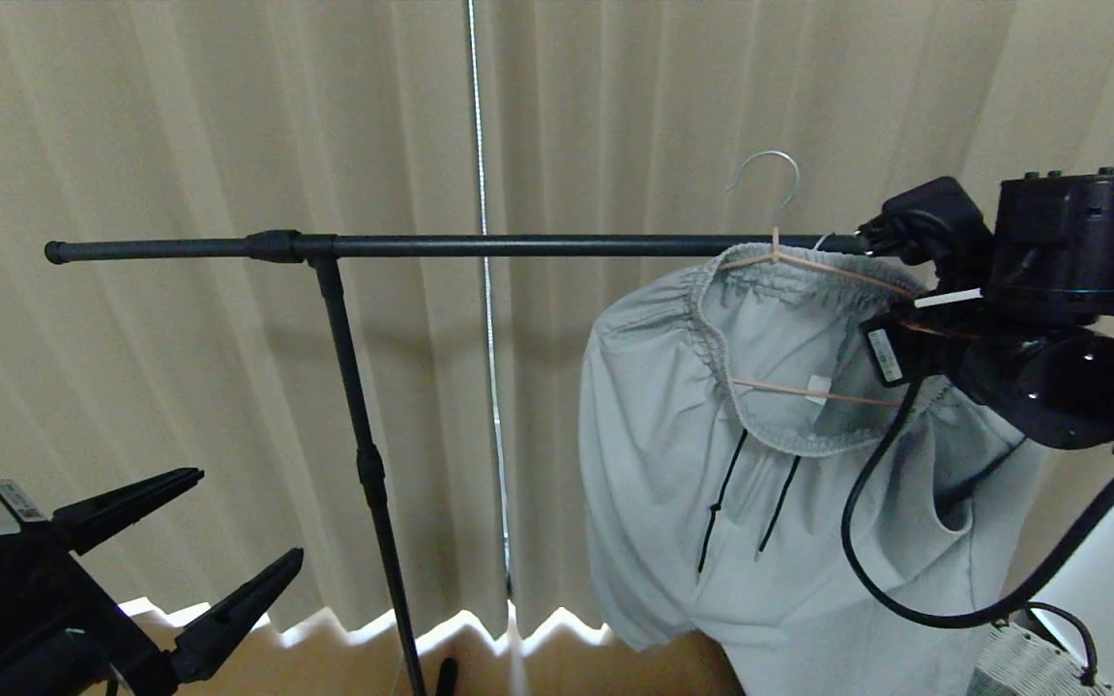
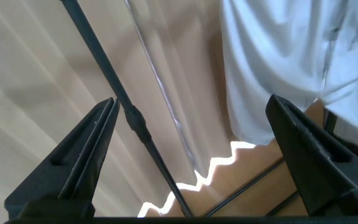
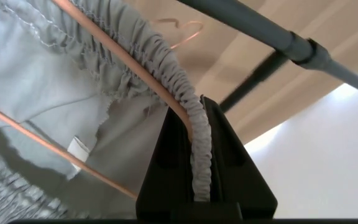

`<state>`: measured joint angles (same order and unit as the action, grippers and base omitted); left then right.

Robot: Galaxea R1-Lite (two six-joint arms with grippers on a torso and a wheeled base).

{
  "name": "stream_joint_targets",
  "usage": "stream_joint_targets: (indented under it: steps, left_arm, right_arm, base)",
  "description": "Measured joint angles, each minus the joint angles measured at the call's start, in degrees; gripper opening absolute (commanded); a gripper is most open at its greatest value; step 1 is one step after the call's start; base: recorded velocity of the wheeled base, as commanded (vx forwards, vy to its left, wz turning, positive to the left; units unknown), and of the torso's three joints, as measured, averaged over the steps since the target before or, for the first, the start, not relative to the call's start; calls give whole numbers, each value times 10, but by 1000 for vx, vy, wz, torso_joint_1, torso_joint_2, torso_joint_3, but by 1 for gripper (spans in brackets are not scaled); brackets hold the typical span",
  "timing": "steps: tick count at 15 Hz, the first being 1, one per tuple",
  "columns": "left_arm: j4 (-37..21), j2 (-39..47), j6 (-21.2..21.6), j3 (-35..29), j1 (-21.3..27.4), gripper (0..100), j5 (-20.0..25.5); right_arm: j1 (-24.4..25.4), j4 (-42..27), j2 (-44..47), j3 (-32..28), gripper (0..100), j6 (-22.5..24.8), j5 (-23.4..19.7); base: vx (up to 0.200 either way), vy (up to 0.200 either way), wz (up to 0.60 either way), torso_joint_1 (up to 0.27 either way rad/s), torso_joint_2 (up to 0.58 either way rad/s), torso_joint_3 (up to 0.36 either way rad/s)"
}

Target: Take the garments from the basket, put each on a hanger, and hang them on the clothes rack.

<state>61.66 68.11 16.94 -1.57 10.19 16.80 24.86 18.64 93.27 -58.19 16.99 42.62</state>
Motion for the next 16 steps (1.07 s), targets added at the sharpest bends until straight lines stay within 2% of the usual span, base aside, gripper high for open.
stream_joint_targets:
  steps: [5,16]
  left_arm:
    - [0,-5,0,1,0,100,0]
    - [0,-6,0,2,0,100,0]
  right_arm:
    - [6,-2,71,-30,0,0,43]
    - [34,-18,109,-52,0,8,51]
  base:
    - [0,0,0,0,0,0]
    - [0,0,0,0,0,0]
